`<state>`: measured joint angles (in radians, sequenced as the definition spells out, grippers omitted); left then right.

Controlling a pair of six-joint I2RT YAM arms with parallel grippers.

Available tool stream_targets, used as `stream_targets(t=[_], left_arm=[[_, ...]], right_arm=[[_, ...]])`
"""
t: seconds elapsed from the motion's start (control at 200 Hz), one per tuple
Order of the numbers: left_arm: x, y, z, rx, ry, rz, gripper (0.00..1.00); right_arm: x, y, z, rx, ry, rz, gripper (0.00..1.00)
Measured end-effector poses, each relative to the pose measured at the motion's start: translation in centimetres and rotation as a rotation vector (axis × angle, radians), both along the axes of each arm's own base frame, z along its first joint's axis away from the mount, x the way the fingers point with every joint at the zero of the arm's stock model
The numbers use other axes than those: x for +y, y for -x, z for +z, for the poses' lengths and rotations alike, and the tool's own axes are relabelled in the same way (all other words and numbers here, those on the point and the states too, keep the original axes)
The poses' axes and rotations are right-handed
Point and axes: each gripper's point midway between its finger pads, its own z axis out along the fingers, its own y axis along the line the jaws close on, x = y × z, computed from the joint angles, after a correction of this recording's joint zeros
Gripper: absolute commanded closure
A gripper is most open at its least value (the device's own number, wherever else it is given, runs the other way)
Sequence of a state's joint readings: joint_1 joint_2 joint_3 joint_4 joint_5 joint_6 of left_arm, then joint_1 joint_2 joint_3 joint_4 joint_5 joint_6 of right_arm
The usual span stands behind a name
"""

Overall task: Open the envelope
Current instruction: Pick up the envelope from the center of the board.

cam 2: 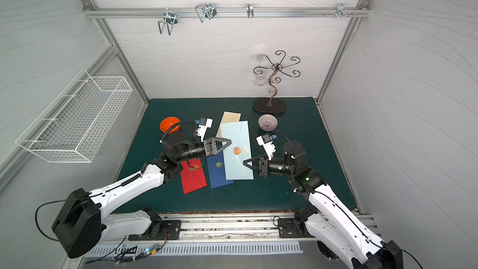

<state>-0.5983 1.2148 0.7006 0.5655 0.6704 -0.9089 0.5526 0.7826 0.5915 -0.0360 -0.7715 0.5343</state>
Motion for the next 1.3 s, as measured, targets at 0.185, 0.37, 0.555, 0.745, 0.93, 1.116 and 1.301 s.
stream_targets(t=[0.185,0.37,0.555,0.745,0.93,1.116,1.301], left_arm=[[0.4,0.4,0.9,-0.027,-0.002,0.004,0.8],[0.6,0.6,1.1,-0.039,-0.008,0.01,0.89],[0.9,0.7,1.1,-0.052,-0.029,0.03,1.0],[0.6,1.3,0.8,-0.077,-0.084,0.041,1.0],[-0.6,2.5,0.4,-0.1,-0.147,0.011,1.0],[-1.1,2.5,0.3,-0.11,-0.188,0.02,1.0],[-1.7,1.6,-1.5,-0.093,-0.343,0.096,1.0]], right_arm=[[0.2,0.3,-0.5,0.025,0.006,0.031,0.93],[0.3,0.2,-1.2,0.054,0.024,0.033,0.92],[0.1,-0.1,-1.8,0.07,0.055,0.008,0.8],[-0.4,-0.7,-2.8,0.085,0.109,-0.051,0.66],[-1.1,-1.4,-3.0,0.091,0.151,-0.12,0.57],[-2.2,-2.5,-2.9,0.099,0.212,-0.222,0.45],[-4.5,-4.3,-3.7,0.127,0.332,-0.392,0.31]])
